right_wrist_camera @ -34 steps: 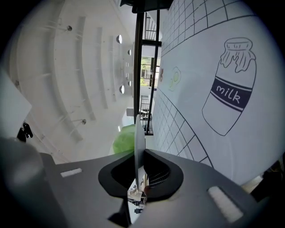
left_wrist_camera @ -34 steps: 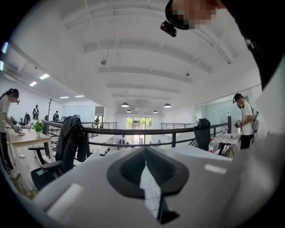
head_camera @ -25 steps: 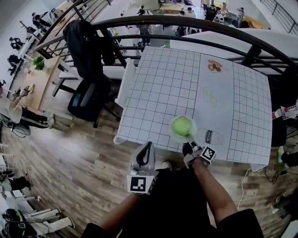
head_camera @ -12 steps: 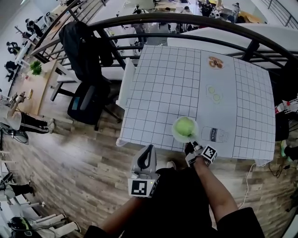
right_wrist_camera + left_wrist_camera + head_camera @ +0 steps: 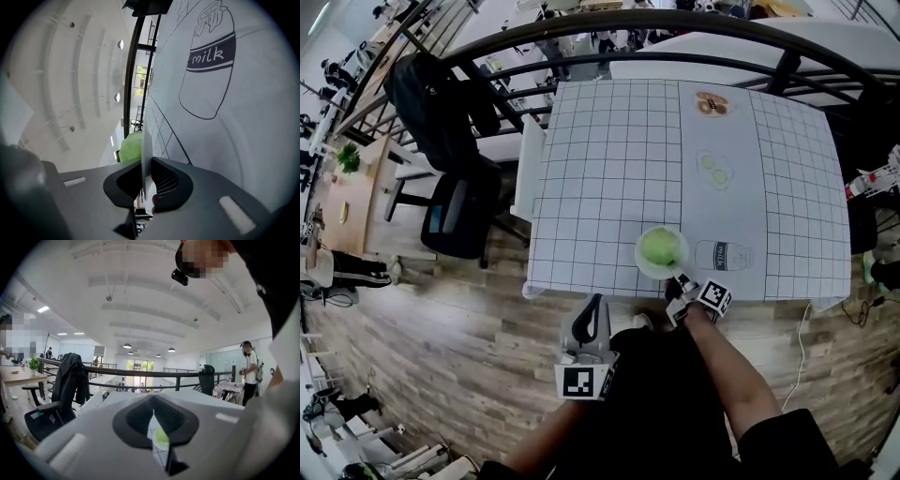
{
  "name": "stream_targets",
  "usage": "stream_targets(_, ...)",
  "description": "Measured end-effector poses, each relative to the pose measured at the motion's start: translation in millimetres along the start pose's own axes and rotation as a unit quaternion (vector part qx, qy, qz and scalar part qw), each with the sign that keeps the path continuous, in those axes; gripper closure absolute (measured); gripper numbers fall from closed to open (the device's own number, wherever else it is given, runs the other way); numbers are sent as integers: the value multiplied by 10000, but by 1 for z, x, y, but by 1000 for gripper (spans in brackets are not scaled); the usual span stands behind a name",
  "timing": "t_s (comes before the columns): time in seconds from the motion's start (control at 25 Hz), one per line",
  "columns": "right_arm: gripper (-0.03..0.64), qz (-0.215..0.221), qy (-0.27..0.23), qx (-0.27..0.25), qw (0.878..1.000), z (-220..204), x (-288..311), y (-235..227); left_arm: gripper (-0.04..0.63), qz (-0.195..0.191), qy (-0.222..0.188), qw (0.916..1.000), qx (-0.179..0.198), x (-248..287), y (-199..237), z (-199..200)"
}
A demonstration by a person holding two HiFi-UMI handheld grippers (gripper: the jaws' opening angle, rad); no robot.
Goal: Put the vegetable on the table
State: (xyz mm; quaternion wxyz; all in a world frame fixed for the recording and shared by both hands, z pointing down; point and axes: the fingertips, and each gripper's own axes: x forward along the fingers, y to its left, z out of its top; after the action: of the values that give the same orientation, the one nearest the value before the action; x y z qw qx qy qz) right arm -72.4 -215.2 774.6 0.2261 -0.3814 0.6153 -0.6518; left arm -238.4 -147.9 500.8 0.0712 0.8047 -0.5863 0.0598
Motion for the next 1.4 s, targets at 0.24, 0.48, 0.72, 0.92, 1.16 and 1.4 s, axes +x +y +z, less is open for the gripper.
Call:
stream_targets(0.24, 594, -40, 9, 86, 10000, 5, 3, -7, 589, 53, 76, 9999, -44, 3, 6, -6)
stream_targets(0.48, 592, -137, 8, 289, 9995, 6, 1, -20, 589, 133, 82, 9998, -115, 2, 13, -8)
stream_targets(0.72, 592, -339, 45, 514, 9981, 5, 5, -25, 589, 138, 148, 9997, -142, 4, 18, -11)
stream_targets(0.92, 595, -419, -2, 563, 9975, 7, 4, -26, 589, 173, 103, 9996, -220, 4, 22, -8)
stream_targets(1.16, 595, -815, 23, 920, 9924, 5, 0, -34, 589, 189, 74, 9993, -300, 2, 24, -5)
stream_targets(1.4, 555, -1018, -98, 691, 9924, 5, -6, -32, 589, 150, 17, 9997, -183, 2, 17, -1)
